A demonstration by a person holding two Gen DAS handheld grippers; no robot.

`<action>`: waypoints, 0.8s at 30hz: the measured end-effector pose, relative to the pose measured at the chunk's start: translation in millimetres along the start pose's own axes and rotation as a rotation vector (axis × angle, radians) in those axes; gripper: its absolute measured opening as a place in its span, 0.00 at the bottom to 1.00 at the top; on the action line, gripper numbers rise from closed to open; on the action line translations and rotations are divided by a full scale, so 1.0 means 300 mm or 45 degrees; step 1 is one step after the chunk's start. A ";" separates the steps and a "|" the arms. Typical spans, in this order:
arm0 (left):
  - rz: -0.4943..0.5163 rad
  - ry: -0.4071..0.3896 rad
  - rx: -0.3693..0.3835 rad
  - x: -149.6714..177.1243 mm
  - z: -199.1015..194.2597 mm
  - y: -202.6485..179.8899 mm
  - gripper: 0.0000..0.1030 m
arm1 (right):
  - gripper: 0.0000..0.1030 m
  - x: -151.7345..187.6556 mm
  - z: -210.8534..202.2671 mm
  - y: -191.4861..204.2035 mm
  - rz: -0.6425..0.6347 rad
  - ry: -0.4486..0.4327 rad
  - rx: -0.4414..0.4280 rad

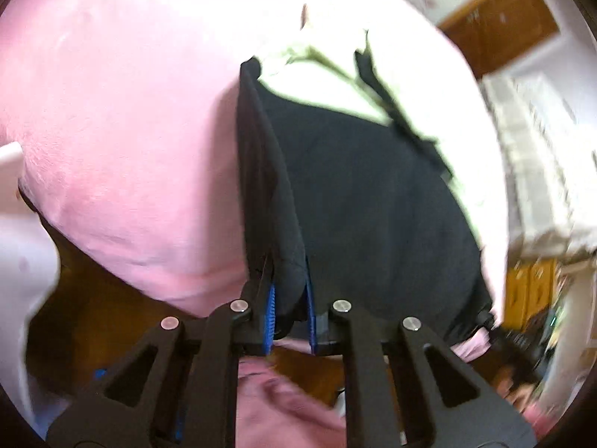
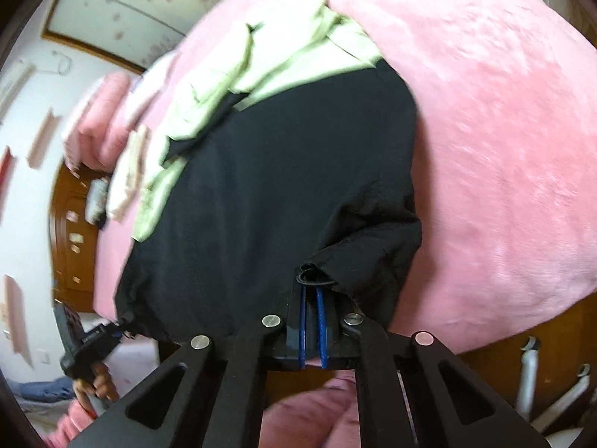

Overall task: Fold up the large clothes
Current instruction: 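Lift the hem and fold it up over the body with both tools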

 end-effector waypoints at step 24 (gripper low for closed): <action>-0.230 -0.413 0.374 -0.826 -0.308 -0.382 0.06 | 0.03 -0.622 -0.279 0.286 0.200 -0.627 -0.283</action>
Point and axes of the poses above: each gripper's, at about its wrist camera, not at the fingertips, and z roughly the way its jaws point, y to its left, x to its underside, the point moved 2 cm from there along z, roughly the way its jaws point, and after that the axes turned 2 degrees about -x, right-handed, at the moved point
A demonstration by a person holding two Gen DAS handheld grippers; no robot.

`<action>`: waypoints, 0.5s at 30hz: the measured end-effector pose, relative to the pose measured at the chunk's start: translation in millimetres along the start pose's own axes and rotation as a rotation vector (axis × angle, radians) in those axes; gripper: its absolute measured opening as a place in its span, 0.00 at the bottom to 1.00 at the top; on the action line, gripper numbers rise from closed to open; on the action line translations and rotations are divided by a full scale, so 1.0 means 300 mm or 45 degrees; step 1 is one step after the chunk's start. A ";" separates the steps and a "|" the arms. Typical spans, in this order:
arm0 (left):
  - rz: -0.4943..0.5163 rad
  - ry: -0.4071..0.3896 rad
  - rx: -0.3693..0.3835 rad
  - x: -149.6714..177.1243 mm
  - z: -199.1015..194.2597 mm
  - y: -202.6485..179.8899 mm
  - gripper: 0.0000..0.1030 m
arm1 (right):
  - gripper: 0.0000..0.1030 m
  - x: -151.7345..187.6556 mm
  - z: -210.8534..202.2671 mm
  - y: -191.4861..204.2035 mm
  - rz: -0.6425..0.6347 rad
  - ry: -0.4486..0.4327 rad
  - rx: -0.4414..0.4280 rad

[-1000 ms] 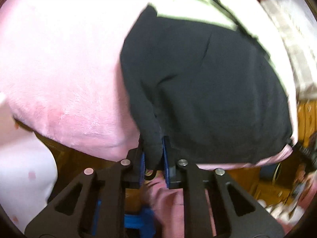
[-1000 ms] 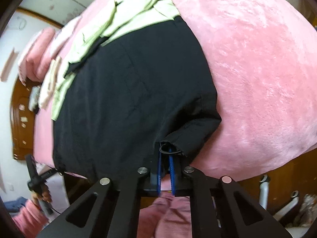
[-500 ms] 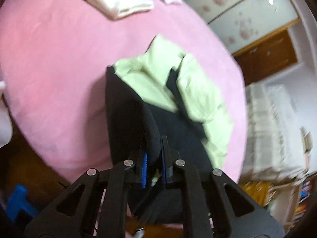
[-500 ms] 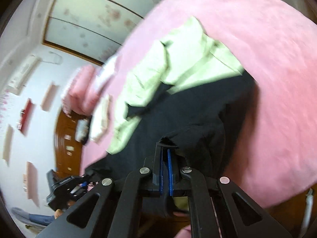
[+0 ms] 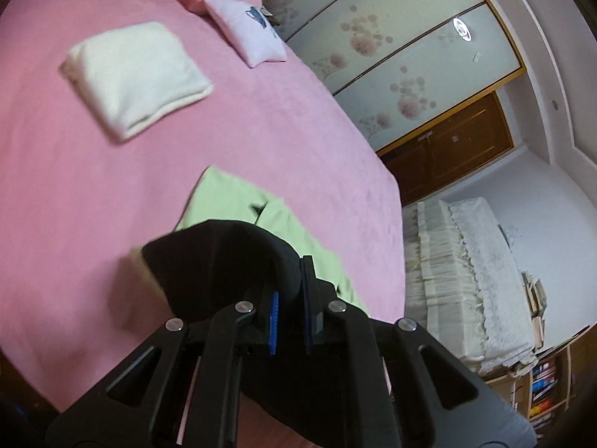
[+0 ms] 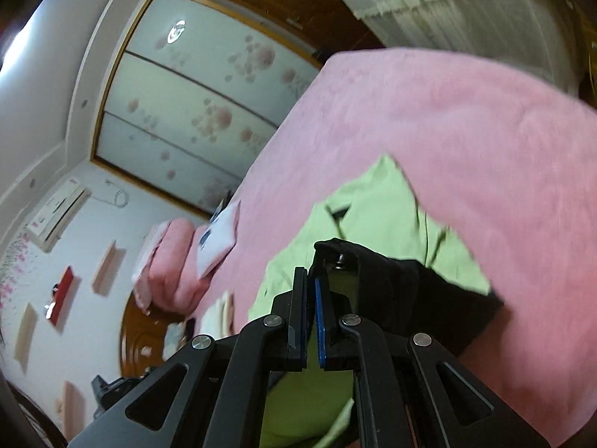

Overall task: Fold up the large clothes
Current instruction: 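Lift the hem and fold it up over the body with both tools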

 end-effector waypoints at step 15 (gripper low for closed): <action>0.144 0.072 -0.189 -0.444 0.732 -0.043 0.06 | 0.03 -0.513 0.598 0.207 -0.167 -0.130 0.253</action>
Point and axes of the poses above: each gripper's, at about its wrist camera, not at the fingertips, and z roughly the way its jaws point, y to its left, x to its underside, the point moved 2 cm from there along z, roughly the way its jaws point, and after that the axes turned 2 degrees about -x, right-handed, at the moved point
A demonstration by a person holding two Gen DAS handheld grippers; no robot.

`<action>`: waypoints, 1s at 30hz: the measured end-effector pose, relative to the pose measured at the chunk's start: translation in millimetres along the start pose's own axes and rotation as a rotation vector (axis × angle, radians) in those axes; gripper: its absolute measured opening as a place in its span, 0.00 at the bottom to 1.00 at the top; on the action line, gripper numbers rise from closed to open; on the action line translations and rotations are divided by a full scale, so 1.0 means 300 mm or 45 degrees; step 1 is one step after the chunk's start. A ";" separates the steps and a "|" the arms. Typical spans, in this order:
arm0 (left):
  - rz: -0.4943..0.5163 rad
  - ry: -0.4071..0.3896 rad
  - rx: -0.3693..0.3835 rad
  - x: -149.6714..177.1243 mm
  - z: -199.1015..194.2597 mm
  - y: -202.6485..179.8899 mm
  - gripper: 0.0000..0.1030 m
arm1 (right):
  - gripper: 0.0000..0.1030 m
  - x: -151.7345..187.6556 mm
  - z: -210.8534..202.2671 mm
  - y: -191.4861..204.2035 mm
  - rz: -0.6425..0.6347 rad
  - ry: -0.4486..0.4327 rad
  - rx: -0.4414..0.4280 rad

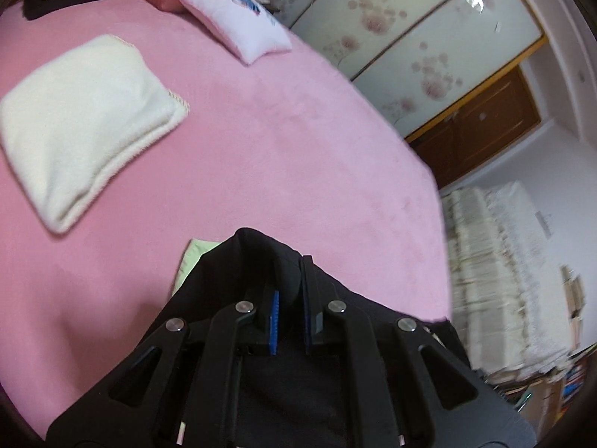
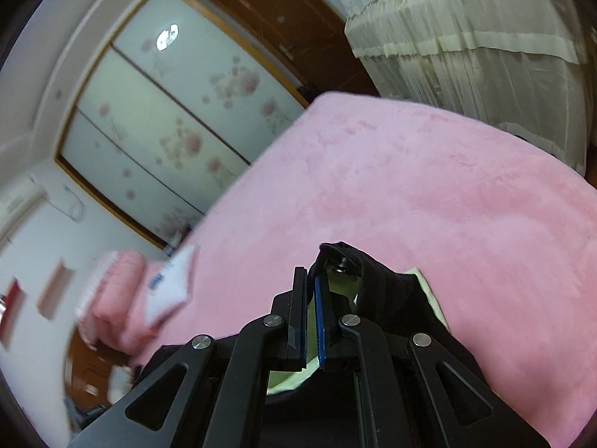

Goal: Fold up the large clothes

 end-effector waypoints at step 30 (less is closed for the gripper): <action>0.516 0.583 -0.208 0.791 0.226 -0.068 0.32 | 0.24 0.779 0.345 0.165 -0.551 0.796 0.043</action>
Point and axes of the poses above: each gripper's, at about its wrist camera, not at the fingertips, and z roughly the way its jaws point, y to its left, x to its underside, the point moved 2 cm from there along z, roughly the way its jaws point, and after that the axes turned 2 degrees about -x, right-handed, at the moved point
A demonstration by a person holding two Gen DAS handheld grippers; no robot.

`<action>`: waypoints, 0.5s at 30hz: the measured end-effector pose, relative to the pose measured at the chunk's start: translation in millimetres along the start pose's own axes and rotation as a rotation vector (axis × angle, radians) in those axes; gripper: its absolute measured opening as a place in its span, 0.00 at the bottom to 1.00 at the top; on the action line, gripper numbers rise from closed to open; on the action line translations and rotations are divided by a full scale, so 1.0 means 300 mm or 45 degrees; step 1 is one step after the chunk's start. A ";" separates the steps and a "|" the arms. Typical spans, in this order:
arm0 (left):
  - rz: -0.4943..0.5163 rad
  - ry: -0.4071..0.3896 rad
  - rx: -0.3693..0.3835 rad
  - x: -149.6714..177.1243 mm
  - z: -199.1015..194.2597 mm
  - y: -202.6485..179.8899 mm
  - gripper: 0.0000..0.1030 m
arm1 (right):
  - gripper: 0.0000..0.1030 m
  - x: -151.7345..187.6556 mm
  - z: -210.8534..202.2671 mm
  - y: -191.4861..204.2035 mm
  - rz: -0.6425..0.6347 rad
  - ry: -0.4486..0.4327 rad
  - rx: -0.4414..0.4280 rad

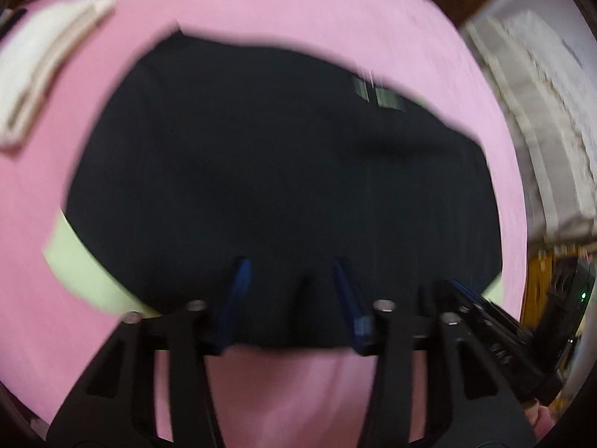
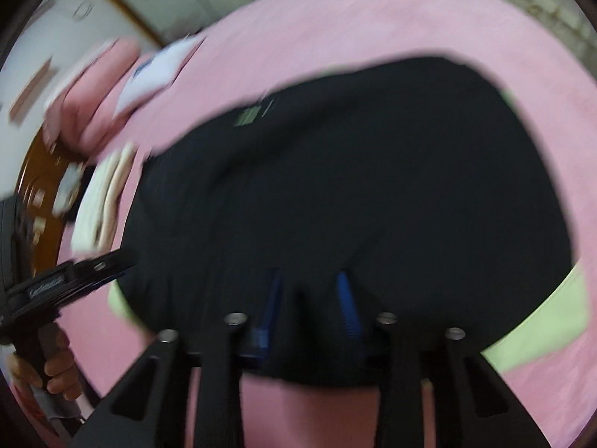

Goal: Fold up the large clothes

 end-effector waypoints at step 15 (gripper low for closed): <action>0.185 0.046 0.120 0.182 0.131 -0.160 0.07 | 0.05 0.166 0.178 0.136 -0.043 0.039 -0.253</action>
Point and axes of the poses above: each gripper's, at about its wrist camera, not at the fingertips, and z roughly the way its jaws point, y to its left, x to its underside, the point moved 2 cm from there along z, roughly the way its jaws point, and after that the axes turned 2 degrees about -x, right-handed, at the moved point
